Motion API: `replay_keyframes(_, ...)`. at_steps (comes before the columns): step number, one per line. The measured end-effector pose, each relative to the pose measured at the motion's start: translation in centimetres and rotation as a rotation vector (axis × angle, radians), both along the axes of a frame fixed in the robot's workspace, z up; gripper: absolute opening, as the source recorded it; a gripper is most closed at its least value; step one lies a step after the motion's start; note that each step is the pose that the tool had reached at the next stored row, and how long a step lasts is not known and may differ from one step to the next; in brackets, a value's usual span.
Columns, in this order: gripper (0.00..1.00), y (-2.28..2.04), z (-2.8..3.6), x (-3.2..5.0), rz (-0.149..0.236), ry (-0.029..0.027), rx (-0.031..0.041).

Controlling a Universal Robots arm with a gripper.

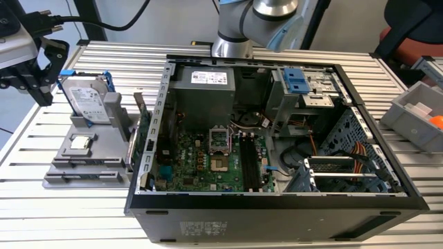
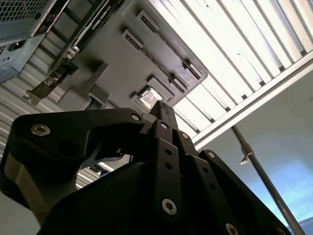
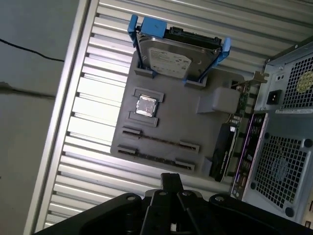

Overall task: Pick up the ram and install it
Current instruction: 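Pick up the ram and move it above insertion slot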

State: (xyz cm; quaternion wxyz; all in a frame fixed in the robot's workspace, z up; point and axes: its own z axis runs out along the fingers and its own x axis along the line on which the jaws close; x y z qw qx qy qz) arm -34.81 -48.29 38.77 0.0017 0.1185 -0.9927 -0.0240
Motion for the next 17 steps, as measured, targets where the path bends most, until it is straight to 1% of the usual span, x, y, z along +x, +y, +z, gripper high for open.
replay_keyframes(17,0.0,0.01,0.05,0.0,0.085,0.0,-0.0009)
